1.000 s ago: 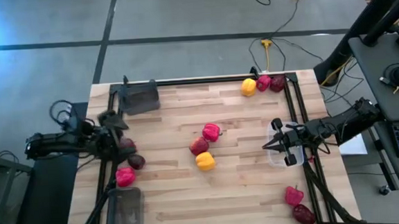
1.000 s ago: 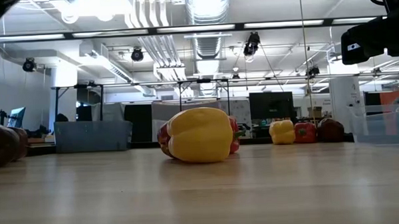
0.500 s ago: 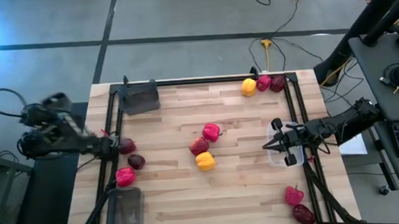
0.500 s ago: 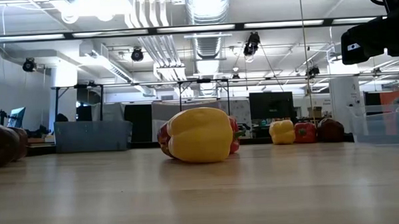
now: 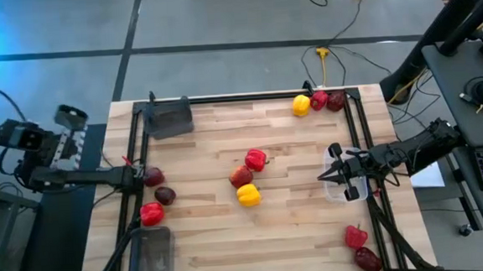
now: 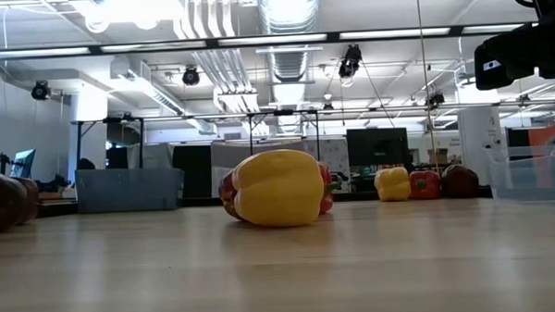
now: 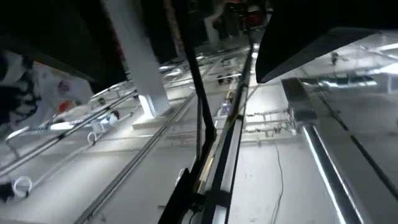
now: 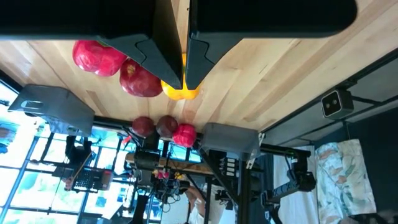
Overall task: Sort produce into baskets
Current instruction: Put the apple into the top black bin
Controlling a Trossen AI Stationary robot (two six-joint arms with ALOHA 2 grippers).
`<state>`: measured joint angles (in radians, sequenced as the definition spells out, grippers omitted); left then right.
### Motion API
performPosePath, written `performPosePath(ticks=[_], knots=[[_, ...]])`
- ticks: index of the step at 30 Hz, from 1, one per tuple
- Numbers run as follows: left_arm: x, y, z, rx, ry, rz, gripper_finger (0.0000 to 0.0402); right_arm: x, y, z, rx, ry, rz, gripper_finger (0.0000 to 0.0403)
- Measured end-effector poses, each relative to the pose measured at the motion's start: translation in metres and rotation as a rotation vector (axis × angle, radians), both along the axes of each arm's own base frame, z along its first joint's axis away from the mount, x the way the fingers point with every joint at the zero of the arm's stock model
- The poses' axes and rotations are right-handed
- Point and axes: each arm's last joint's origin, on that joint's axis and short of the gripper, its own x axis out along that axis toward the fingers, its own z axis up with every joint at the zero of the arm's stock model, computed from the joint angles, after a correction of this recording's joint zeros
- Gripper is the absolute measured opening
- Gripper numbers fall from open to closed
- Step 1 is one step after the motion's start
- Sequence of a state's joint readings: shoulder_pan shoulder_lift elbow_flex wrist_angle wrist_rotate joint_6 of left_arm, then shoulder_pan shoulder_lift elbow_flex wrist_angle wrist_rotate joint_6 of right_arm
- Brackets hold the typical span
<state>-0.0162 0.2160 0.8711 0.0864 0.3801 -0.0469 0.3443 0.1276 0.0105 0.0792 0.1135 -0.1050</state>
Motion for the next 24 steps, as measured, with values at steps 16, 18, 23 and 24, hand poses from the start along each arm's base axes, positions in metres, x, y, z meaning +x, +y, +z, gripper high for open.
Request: performPosePath(ticks=[16, 18, 23, 24], knots=[[0.108, 0.006, -0.084, -0.370, 0.302, 0.048, 0.0398, 0.000, 0.000, 0.000, 0.000, 0.000, 0.000, 0.0013], [0.122, 0.005, -0.090, -0.393, 0.382, 0.038, 0.0398, 0.000, 0.000, 0.000, 0.000, 0.000, 0.000, 0.0013], [0.153, 0.005, -0.098, -0.408, 0.710, 0.110, 0.0398, 0.000, 0.000, 0.000, 0.000, 0.000, 0.000, 0.0013], [0.158, 0.006, -0.099, -0.420, 0.787, 0.169, 0.0398, 0.000, 0.000, 0.000, 0.000, 0.000, 0.000, 0.0013]])
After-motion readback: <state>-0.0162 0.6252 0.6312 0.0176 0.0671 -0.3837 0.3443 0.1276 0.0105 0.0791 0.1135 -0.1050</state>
